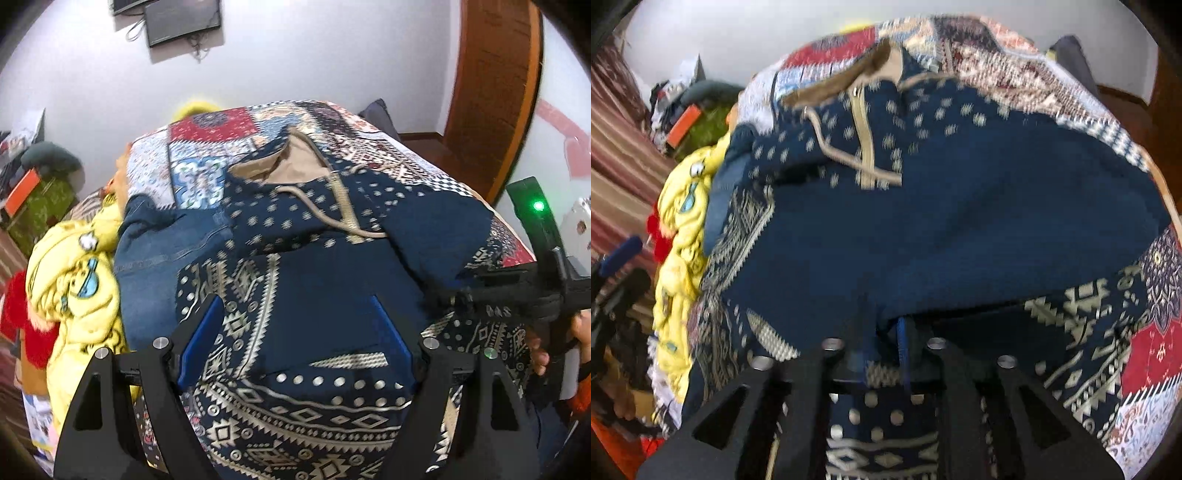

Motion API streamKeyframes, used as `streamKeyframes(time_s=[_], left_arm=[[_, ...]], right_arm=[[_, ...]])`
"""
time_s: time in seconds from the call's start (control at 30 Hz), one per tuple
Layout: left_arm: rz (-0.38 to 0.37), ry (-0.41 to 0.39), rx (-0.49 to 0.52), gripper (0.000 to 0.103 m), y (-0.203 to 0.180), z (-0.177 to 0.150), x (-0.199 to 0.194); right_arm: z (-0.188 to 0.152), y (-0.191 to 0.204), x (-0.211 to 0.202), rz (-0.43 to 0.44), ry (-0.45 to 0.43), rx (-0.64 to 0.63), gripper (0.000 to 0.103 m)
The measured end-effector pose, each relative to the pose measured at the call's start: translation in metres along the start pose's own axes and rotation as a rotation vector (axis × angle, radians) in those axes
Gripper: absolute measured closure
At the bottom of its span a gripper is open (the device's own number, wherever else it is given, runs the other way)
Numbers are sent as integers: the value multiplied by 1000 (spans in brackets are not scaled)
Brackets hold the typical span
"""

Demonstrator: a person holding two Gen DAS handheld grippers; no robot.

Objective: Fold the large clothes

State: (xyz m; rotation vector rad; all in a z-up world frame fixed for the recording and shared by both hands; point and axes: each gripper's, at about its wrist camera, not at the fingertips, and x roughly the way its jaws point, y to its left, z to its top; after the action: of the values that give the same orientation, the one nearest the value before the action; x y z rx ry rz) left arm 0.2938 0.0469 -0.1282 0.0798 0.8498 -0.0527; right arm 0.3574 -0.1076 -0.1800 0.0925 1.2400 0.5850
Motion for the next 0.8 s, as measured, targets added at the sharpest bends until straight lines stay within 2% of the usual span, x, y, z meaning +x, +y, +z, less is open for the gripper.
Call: streamKeyframes(time_s=[0.07, 0.17, 0.37, 0.53, 0.63, 0.7, 0.8], left_arm=[[-13, -8, 27, 23, -12, 9, 1], [-57, -19, 64, 23, -33, 25, 5], [-167, 2, 175, 23, -100, 63, 34], [-240, 63, 310, 23, -175, 80, 76], [-250, 108, 393, 27, -219, 82, 104], [-267, 149, 437, 35, -247, 82, 124], [-268, 184, 495, 36, -279, 79, 150]], right_arm=[[-10, -4, -19, 22, -18, -17, 67], [-20, -20, -48, -16, -70, -29, 63], [-37, -73, -114, -249, -212, -5, 60], [-51, -120, -148, -360, -273, 92, 60], [-58, -144, -154, -356, -284, 163, 59], [-63, -156, -151, -349, -285, 205, 59], [-70, -164, -145, -342, -273, 246, 59]])
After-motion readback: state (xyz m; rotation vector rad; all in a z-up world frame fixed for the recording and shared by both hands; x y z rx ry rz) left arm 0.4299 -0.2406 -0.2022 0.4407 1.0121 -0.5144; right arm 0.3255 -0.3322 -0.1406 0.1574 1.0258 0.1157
